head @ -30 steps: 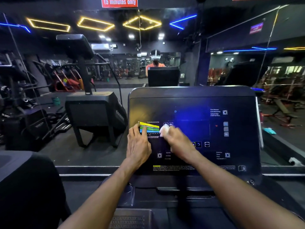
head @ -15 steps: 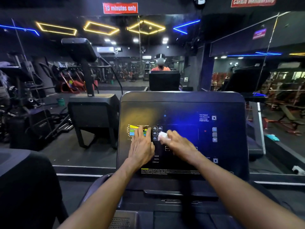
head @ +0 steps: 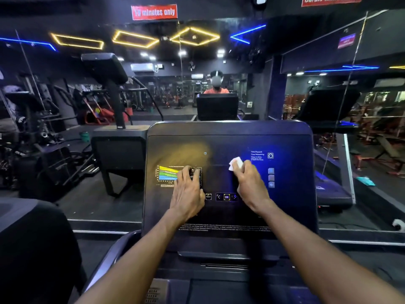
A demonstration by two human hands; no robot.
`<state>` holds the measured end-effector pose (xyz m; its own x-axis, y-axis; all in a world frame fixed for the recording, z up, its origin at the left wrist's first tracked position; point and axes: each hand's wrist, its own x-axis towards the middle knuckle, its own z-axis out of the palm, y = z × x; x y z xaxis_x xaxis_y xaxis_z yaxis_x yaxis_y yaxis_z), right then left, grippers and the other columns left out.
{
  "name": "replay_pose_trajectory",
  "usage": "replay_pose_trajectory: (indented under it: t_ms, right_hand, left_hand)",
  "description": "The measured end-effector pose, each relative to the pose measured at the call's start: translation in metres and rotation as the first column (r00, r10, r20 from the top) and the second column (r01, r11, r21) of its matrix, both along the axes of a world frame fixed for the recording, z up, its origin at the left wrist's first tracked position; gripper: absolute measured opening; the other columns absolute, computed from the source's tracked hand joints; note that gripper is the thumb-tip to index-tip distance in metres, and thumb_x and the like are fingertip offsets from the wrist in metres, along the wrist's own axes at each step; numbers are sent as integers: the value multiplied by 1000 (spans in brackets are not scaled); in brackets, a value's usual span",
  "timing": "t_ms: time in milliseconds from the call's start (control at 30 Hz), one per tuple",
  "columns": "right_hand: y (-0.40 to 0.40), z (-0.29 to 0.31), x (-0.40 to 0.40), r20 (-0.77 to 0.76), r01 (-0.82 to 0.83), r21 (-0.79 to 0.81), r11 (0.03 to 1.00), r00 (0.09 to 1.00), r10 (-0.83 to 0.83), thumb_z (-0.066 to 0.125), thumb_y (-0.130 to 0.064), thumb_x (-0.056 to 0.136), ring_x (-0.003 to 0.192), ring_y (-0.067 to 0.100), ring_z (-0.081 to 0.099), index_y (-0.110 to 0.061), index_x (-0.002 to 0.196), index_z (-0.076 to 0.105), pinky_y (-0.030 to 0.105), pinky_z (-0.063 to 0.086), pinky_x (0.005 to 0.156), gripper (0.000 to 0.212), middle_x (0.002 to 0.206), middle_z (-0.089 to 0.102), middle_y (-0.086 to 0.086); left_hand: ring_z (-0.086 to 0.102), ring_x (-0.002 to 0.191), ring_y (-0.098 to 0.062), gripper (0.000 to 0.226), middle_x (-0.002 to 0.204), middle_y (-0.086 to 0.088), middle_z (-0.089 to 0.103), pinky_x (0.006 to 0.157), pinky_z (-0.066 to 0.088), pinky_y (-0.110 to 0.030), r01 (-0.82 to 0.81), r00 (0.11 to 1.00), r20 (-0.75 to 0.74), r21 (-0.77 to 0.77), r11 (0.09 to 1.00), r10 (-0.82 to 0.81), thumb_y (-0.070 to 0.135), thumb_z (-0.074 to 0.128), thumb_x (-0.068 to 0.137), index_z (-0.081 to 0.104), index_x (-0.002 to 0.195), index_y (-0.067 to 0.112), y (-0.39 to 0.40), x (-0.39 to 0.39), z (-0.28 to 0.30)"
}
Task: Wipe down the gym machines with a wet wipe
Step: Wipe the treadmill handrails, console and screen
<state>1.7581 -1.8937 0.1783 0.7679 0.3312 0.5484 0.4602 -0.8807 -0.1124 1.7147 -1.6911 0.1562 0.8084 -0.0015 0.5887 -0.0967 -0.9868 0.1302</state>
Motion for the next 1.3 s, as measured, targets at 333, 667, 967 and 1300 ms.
replay_pose_trajectory:
  t_ms: [333,667,967,1300]
  right_hand:
    - [-35,3,21,-3,-53,41,998,999,53,51,12,83,97,33,50,-16,134,55,43,49,66,59,103,42,9]
    - [-73,-3,17,-23,-52,33,998,998,53,53,6,84,96,31,49,-21,136,50,43,49,67,59,102,38,5]
    - [-86,-19,-2,-126,-366,-310,878,931,343,39,-38,105,123,34,44,-18,143,48,46,43,98,44,136,44,14]
    - [-119,-13,-7,-136,-349,-364,863,937,321,50,-12,95,96,27,50,-28,139,40,40,42,66,48,117,41,6]
  left_hand:
    - [37,123,-36,62,141,-21,34,103,42,-48,-36,999,-11,18,999,36,25,59,80,44,138,9,-32,0,-7]
    - [37,123,-36,65,137,-21,36,103,42,-46,12,1000,-3,-6,1000,-12,21,63,78,44,138,4,-55,1,-11]
    - [38,122,-38,68,138,-21,35,99,45,-48,14,999,-34,11,1000,-14,23,63,77,42,139,5,-88,2,-12]
    - [32,128,-36,68,145,-19,28,99,42,-46,8,998,-56,39,999,-6,28,59,84,36,144,8,-111,4,-7]
